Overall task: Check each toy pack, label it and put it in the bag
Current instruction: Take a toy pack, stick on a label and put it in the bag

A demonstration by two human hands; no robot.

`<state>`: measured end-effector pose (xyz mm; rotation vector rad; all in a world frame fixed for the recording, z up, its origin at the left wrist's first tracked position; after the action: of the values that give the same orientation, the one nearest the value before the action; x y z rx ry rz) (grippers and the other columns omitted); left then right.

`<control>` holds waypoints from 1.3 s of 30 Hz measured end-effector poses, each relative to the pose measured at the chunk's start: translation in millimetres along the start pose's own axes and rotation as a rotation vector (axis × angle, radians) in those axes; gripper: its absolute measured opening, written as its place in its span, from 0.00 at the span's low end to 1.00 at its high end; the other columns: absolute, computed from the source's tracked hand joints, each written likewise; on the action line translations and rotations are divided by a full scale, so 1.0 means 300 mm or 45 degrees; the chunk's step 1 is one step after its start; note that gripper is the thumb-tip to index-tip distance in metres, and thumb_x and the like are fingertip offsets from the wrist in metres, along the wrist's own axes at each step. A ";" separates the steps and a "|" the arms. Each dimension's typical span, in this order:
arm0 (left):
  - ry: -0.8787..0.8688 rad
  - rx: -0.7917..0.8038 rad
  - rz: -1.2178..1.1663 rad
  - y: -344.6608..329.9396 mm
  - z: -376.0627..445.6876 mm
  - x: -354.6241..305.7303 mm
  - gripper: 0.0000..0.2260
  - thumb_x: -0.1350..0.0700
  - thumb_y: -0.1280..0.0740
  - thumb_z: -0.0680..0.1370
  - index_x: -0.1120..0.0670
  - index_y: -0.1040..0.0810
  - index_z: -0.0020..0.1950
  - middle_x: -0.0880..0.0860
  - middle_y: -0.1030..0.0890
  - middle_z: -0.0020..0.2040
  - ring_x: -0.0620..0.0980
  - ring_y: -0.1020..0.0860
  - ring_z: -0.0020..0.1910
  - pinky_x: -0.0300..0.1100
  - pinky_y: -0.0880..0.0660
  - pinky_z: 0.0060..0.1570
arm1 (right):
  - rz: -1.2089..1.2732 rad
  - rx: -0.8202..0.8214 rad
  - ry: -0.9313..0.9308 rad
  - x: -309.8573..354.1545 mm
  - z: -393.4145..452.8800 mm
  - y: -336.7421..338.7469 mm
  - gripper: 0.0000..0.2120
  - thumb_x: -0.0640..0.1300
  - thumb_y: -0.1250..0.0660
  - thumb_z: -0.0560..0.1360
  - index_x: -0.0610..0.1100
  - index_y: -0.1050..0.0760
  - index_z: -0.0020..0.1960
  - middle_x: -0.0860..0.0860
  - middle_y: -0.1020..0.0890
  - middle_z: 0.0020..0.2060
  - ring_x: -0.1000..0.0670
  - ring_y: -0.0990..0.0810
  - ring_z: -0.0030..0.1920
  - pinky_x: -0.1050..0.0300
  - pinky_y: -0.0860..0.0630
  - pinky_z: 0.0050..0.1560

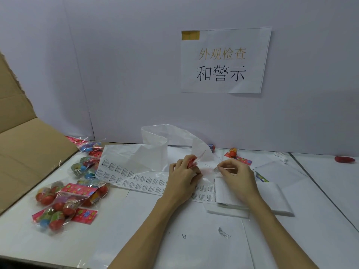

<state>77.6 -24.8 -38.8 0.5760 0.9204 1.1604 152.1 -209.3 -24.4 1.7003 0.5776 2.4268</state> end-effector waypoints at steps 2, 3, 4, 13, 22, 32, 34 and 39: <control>0.025 -0.027 -0.040 0.008 0.003 -0.001 0.06 0.51 0.33 0.82 0.49 0.17 0.55 0.45 0.31 0.72 0.50 0.28 0.64 0.48 0.37 0.62 | 0.122 -0.066 -0.043 -0.012 0.009 0.018 0.04 0.37 0.25 0.76 0.46 0.15 0.47 0.54 0.13 0.44 0.54 0.14 0.48 0.64 0.22 0.51; 0.055 -0.071 -0.097 0.019 0.006 -0.002 0.07 0.52 0.32 0.82 0.49 0.18 0.59 0.46 0.31 0.72 0.49 0.26 0.63 0.48 0.35 0.63 | 0.190 -0.081 -0.065 -0.018 0.010 0.022 0.04 0.37 0.25 0.76 0.44 0.14 0.48 0.52 0.12 0.44 0.51 0.14 0.49 0.59 0.20 0.54; 0.087 -0.139 -0.185 0.034 0.009 -0.003 0.10 0.55 0.31 0.81 0.49 0.18 0.62 0.47 0.29 0.70 0.47 0.25 0.60 0.49 0.33 0.63 | 0.281 -0.088 -0.096 -0.024 0.010 0.023 0.04 0.36 0.25 0.77 0.43 0.14 0.50 0.51 0.12 0.45 0.50 0.14 0.49 0.56 0.19 0.55; 0.529 -0.409 -1.506 0.121 0.018 0.012 0.23 0.64 0.28 0.80 0.43 0.25 0.69 0.48 0.15 0.56 0.52 0.15 0.54 0.46 0.16 0.49 | 1.036 -0.033 -0.220 0.022 -0.010 -0.030 0.12 0.34 0.27 0.77 0.45 0.17 0.58 0.48 0.13 0.41 0.53 0.14 0.43 0.63 0.18 0.48; 0.622 -0.243 -1.811 0.087 0.022 -0.020 0.20 0.67 0.26 0.76 0.54 0.22 0.66 0.57 0.14 0.54 0.59 0.14 0.52 0.49 0.16 0.48 | 0.873 0.013 -0.007 0.087 -0.046 -0.058 0.06 0.39 0.25 0.76 0.40 0.16 0.53 0.48 0.13 0.42 0.51 0.14 0.41 0.62 0.18 0.43; 0.447 -0.087 -1.702 0.086 0.016 -0.035 0.27 0.71 0.30 0.72 0.48 0.22 0.66 0.57 0.15 0.57 0.56 0.15 0.53 0.46 0.18 0.49 | 0.574 0.033 0.158 0.092 -0.059 -0.067 0.02 0.40 0.27 0.79 0.44 0.17 0.51 0.50 0.14 0.42 0.49 0.15 0.40 0.58 0.17 0.42; 0.452 -0.081 -1.726 0.086 0.015 -0.036 0.27 0.72 0.32 0.73 0.50 0.23 0.67 0.55 0.15 0.57 0.54 0.15 0.52 0.45 0.18 0.47 | 0.555 0.031 0.162 0.090 -0.058 -0.066 0.02 0.40 0.27 0.78 0.44 0.17 0.51 0.50 0.14 0.42 0.48 0.15 0.41 0.58 0.17 0.43; 0.474 -0.088 -1.752 0.091 0.013 -0.041 0.25 0.68 0.31 0.72 0.51 0.23 0.67 0.56 0.16 0.58 0.54 0.16 0.54 0.45 0.18 0.47 | 0.521 0.057 0.179 0.091 -0.060 -0.071 0.02 0.40 0.27 0.79 0.46 0.17 0.50 0.51 0.14 0.42 0.49 0.14 0.41 0.60 0.17 0.44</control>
<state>65.4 -27.2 -11.3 -0.3788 1.2432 0.0190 123.0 -185.4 -13.7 1.8277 0.3242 2.8486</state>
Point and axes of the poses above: each hand's wrist, its own z-axis towards the middle knuckle, its own y-axis out of the back of the hand, x = y × z, the point moved 4 cm from there along z, towards the middle knuckle
